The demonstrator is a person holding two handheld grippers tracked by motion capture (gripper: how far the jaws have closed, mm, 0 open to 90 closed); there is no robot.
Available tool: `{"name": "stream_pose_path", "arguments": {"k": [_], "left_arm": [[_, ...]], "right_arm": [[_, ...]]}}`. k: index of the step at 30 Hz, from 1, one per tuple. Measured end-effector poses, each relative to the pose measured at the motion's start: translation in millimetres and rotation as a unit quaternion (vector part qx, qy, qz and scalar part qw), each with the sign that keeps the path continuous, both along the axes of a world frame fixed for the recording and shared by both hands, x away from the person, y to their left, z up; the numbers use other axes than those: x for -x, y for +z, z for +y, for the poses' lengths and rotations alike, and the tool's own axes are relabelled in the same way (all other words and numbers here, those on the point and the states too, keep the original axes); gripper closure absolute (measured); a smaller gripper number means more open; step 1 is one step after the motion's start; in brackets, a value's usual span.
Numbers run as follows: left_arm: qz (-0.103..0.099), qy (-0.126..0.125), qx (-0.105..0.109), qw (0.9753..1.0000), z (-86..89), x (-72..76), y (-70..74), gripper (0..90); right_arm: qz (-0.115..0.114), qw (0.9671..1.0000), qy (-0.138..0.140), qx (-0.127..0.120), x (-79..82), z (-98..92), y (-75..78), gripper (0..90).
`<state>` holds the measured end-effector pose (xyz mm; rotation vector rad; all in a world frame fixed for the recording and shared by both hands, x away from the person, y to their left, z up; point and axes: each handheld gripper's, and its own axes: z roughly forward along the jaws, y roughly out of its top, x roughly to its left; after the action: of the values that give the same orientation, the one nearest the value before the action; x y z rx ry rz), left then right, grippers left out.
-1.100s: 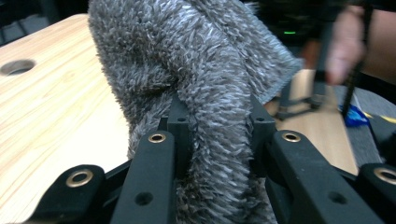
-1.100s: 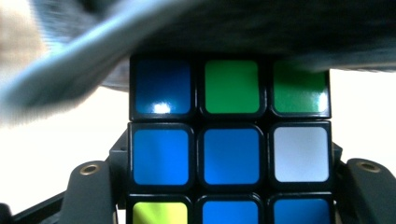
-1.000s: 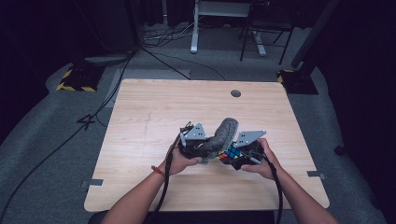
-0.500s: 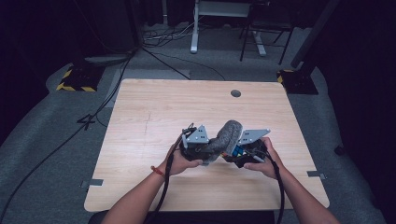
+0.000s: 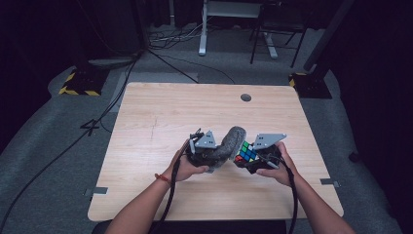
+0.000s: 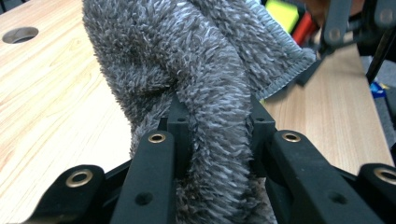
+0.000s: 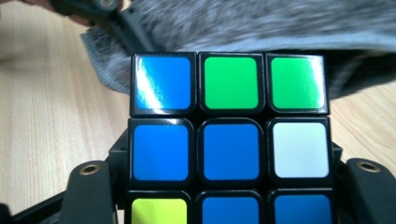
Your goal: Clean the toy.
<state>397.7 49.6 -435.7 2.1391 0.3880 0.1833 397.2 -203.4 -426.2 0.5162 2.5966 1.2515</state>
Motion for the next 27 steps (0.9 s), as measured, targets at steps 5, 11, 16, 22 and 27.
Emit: {"name": "stream_pose_path", "arguments": {"k": [5,11,16,22,27], "left_arm": [[0.007,-0.001,-0.029,0.9995,-2.6,-1.9,-7.4,70.9],[0.004,-0.011,-0.043,0.999,-9.0,1.0,-10.7,70.9],[0.008,-0.01,-0.064,0.9979,-13.4,-1.7,-19.9,70.5],[0.032,0.026,-0.072,0.9965,-4.9,-15.6,-30.5,66.6],[0.022,0.052,-0.092,0.9942,0.5,-18.7,-33.8,62.4]], "right_arm": [[-0.004,0.9999,-0.007,-0.015,-0.3,-5.3,4.8,33.6],[-0.006,0.9996,-0.008,-0.026,0.2,-6.2,6.7,33.7],[-0.006,0.9997,-0.006,-0.025,0.5,-5.3,6.3,33.7],[0.0,0.9998,-0.007,-0.019,-2.2,-6.1,2.0,33.7],[0.003,0.9999,-0.009,-0.013,-4.0,-7.3,-0.6,33.7]]}}
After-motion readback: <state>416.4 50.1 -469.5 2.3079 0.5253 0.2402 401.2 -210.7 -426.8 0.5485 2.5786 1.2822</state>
